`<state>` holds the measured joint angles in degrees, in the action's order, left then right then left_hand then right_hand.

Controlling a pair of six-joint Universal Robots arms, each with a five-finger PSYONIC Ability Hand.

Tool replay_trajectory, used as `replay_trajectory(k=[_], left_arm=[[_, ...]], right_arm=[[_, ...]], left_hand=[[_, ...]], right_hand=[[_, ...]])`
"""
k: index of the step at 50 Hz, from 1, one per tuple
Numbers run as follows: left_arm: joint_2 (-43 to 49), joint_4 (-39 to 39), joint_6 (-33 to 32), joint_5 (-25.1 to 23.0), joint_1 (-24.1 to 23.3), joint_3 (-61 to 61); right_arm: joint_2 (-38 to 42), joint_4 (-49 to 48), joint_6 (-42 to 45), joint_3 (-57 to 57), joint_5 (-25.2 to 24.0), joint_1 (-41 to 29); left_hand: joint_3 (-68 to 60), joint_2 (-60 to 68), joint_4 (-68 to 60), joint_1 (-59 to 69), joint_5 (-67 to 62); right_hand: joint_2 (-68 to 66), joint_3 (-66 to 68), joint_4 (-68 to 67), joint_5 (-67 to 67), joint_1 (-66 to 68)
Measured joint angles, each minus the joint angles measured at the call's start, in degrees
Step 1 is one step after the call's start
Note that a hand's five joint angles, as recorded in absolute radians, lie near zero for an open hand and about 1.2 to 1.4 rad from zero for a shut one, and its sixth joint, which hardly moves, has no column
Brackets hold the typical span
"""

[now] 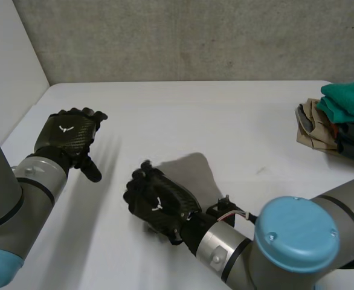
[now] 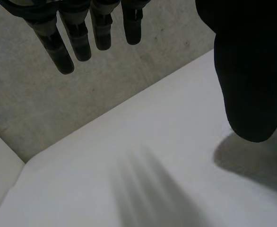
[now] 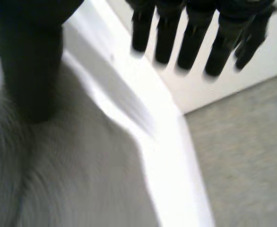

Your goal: Fold the laundry.

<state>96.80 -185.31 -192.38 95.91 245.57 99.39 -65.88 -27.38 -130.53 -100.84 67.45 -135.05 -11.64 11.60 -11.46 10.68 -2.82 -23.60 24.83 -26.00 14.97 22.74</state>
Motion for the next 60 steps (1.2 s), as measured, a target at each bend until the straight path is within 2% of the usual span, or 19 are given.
replay_trajectory(k=[1, 4, 5, 9, 10, 12, 15, 19, 20, 25, 32, 39, 48, 60], left_arm=[[-0.08, 0.11, 0.54, -0.09, -0.22, -0.05], [-0.05, 0.36, 1.57, -0.41, -1.02, -0.50], [-0.04, 0.39, 1.74, -0.48, -1.20, -0.63], [0.29, 0.69, 3.37, -1.59, -3.56, -2.30], [0.32, 0.71, 3.49, -1.69, -3.75, -2.44], [0.84, 1.00, 4.72, -2.86, -5.71, -3.75], [1.84, 1.61, 6.25, -4.37, -7.98, -5.26], [3.08, 2.66, 7.56, -5.50, -9.82, -6.55], [4.70, 4.43, 8.83, -6.23, -11.63, -7.95], [7.96, 8.83, 10.19, -5.76, -13.92, -10.33], [16.06, 16.50, 10.69, -0.31, -15.43, -14.29], [23.18, 19.71, 10.20, 2.77, -14.95, -16.77], [24.07, 19.72, 8.81, 2.59, -11.81, -17.51], [13.85, 19.45, 10.14, -2.79, -9.57, -16.63]], right_arm=[[0.47, 1.66, -1.39, 0.76, 1.39, 0.25], [-0.23, 4.29, -6.60, 1.90, 3.51, 1.60], [-0.51, 4.58, -7.60, 2.00, 3.71, 1.88], [-5.55, 6.90, -22.05, 2.66, 4.62, 6.21], [-5.89, 7.02, -23.07, 2.69, 4.61, 6.54], [-8.37, 8.46, -32.26, 3.24, 4.38, 9.75], [-9.24, 10.74, -39.43, 4.55, 3.98, 12.60], [-8.57, 13.73, -42.98, 6.48, 3.67, 14.58], [-6.69, 17.97, -44.38, 9.30, 3.41, 16.16], [-2.35, 25.96, -43.07, 14.53, 3.20, 17.62], [6.65, 36.27, -39.84, 22.70, 3.38, 18.08], [12.09, 38.42, -36.69, 24.94, 5.20, 17.56], [11.76, 37.21, -29.79, 22.71, 9.78, 18.11], [5.75, 33.59, -31.25, 19.93, 9.58, 17.09]], left_hand=[[0.00, 0.00, 0.00, 0.00, 0.00], [0.00, 0.00, 0.00, 0.00, 0.00], [0.00, 0.00, 0.00, 0.00, 0.00], [0.00, 0.00, 0.00, 0.00, 0.00], [0.00, 0.00, 0.00, 0.00, 0.00], [0.00, 0.00, 0.00, 0.00, 0.00], [0.00, 0.00, 0.00, 0.00, 0.00], [0.00, 0.00, 0.00, 0.00, 0.00], [0.00, 0.00, 0.00, 0.00, 0.00], [0.00, 0.00, 0.00, 0.00, 0.00], [0.00, 0.00, 0.00, 0.00, 0.00], [0.00, 0.00, 0.00, 0.00, 0.00], [0.00, 0.00, 0.00, 0.00, 0.00], [0.00, 0.00, 0.00, 0.00, 0.00]], right_hand=[[7.14, -7.58, 8.75, -8.24, -7.28], [11.83, -13.10, 14.02, -12.28, -10.18], [11.83, -13.19, 14.23, -12.28, -10.18], [11.83, -13.24, 14.42, -12.28, -10.18], [11.83, -13.24, 14.42, -12.29, -10.18], [11.83, -13.24, 14.42, -12.28, -10.18], [11.83, -13.24, 14.42, -12.28, -10.18], [11.83, -13.24, 14.42, -12.28, -10.18], [11.83, -13.24, 14.42, -12.29, -10.18], [11.83, -13.24, 14.42, -12.28, -10.18], [11.83, -13.24, 14.42, -12.29, -10.18], [11.83, -13.24, 14.42, -12.28, -10.18], [11.83, -13.24, 14.42, -12.28, -11.67], [11.83, -13.24, 14.42, -12.29, -11.67]])
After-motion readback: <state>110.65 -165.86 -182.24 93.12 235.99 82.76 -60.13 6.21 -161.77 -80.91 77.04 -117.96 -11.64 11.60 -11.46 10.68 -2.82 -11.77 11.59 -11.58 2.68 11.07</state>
